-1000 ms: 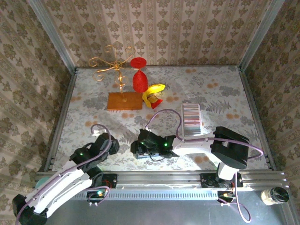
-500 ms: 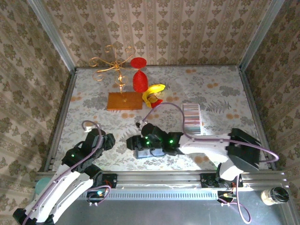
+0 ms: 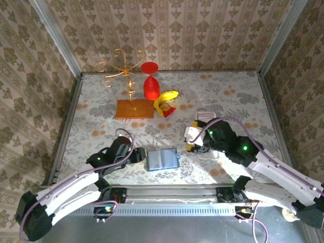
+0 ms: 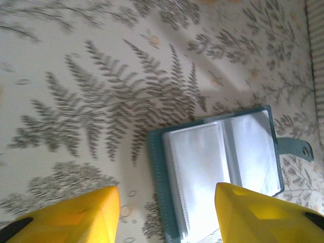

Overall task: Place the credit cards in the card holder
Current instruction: Pick up the credit card from the storage box.

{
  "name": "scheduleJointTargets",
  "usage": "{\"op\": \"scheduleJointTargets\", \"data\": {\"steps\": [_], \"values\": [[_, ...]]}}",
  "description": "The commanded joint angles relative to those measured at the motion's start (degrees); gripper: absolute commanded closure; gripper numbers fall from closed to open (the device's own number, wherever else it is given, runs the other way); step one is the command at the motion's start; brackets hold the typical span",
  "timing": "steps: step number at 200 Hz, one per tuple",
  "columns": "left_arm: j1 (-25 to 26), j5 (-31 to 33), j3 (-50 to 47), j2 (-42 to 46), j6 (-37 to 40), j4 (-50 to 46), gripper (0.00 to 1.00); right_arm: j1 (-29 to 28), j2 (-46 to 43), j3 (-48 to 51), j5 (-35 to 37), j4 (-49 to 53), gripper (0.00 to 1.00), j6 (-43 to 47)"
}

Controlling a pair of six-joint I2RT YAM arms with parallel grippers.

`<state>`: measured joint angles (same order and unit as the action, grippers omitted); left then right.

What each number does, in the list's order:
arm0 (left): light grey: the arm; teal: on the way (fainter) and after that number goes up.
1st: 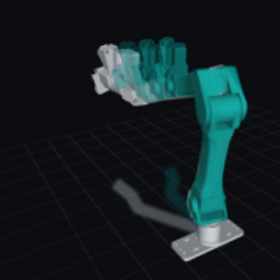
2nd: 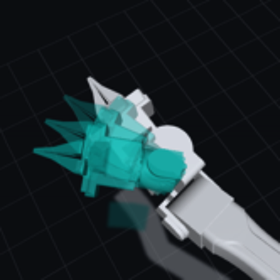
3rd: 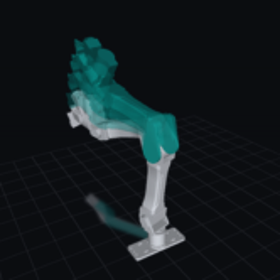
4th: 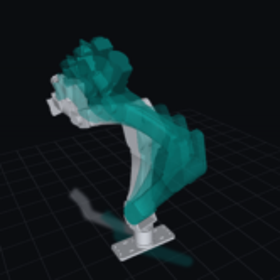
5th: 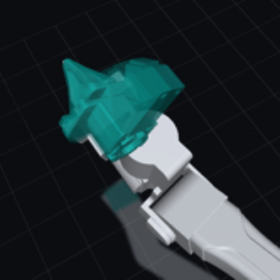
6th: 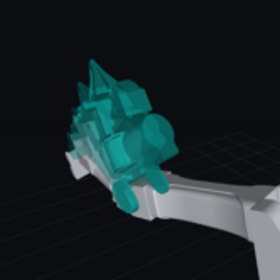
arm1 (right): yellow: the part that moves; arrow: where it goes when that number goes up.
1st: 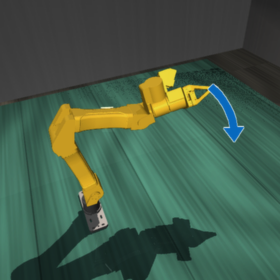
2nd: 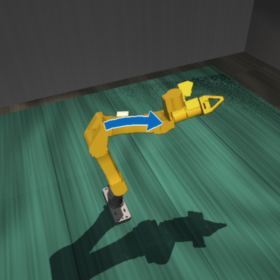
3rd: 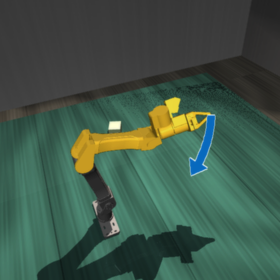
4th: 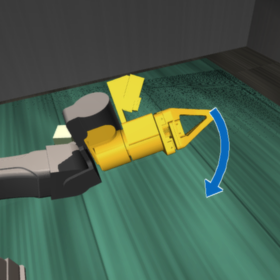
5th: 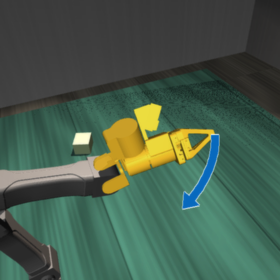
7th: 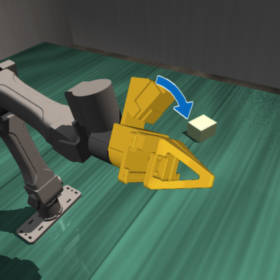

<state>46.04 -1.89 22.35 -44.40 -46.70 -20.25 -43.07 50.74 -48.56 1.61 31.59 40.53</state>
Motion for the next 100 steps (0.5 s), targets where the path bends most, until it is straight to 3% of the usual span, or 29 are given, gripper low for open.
{"op": "scheduleJointTargets", "data": {"steps": [1,32,100], "values": [[2.3,-1.48,-0.73,-3.42,-0.52,7.76,0.47,5.21,0.63,2.85,4.07,12.0,0.07,23.98],[3.34,-2.08,-0.64,-7.32,0.0,9.13,0.47,12.91,2.83,7.21,3.66,6.56,0.0,32.57],[3.3,-1.64,-2.67,-5.23,-0.32,9.53,0.47,15.21,10.08,13.88,4.62,-8.12,0.0,35.46]]}}
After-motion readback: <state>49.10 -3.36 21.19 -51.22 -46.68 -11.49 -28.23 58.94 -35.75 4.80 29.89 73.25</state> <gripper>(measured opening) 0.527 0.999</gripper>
